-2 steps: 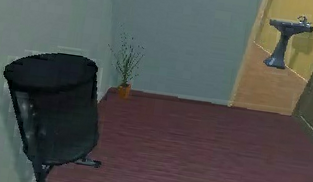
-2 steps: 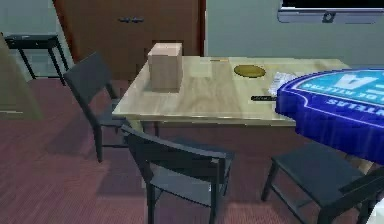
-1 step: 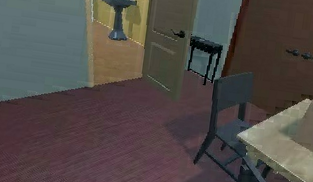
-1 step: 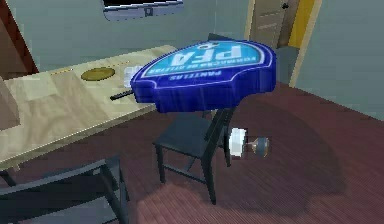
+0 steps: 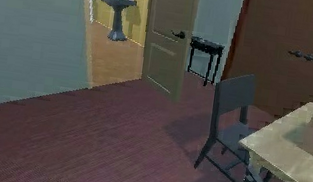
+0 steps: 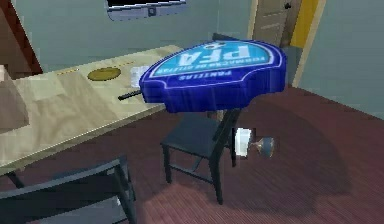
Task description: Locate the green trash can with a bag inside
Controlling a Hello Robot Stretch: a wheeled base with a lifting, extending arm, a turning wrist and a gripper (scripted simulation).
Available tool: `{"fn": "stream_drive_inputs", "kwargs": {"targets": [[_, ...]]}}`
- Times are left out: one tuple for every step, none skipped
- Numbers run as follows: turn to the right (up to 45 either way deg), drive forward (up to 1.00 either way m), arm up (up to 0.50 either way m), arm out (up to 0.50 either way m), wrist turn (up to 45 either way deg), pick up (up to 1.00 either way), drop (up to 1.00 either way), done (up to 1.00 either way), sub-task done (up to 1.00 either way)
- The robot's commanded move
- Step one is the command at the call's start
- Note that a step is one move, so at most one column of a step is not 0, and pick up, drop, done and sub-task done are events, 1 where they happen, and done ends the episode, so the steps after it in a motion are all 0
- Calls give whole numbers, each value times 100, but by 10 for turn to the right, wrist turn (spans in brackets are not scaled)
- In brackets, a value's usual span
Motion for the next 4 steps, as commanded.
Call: {"fn": "stream_drive_inputs", "kwargs": {"targets": [[-90, 0, 0, 0, 0, 0, 0, 0, 0], [0, 100, 0, 0, 0, 0, 0, 0, 0], [-30, 0, 0, 0, 0, 0, 0, 0, 0], [0, 100, 0, 0, 0, 0, 0, 0, 0]]}}
